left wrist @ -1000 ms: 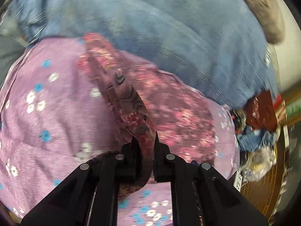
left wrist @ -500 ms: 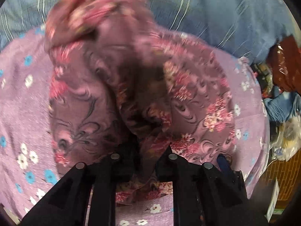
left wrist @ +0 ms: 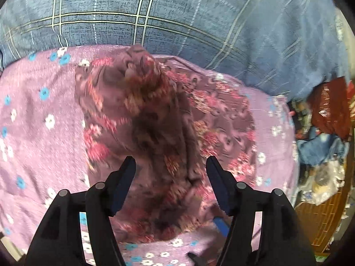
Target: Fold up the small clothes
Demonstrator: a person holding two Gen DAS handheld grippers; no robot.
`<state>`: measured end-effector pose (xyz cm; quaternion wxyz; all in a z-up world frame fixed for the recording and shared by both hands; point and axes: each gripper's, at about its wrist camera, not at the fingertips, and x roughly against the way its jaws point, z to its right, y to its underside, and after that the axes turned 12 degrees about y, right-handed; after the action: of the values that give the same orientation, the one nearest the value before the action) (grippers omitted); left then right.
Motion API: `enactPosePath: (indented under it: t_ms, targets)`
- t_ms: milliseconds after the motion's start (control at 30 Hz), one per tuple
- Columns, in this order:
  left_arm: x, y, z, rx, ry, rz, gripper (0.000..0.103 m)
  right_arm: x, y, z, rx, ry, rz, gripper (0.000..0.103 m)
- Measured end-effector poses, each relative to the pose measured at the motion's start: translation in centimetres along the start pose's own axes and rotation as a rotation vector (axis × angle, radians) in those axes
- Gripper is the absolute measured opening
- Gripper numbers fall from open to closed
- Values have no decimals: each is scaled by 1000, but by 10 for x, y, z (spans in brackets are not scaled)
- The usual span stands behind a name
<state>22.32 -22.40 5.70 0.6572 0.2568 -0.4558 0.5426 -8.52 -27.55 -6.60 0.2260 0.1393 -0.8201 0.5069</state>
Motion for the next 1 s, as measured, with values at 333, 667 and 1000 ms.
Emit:
enactPosePath:
  t_ms: [333, 667, 1000]
  targets:
    - [-75, -24, 28, -193, -226, -159, 66, -64, 1, -26, 15, -100, -89, 55]
    - [-43, -7, 51, -200, -157, -36, 11, -35, -15, -2, -154, -184, -49, 9]
    - [-98, 17, 102, -180, -22, -85, 11, -18, 3, 82, -442, -28, -171, 5]
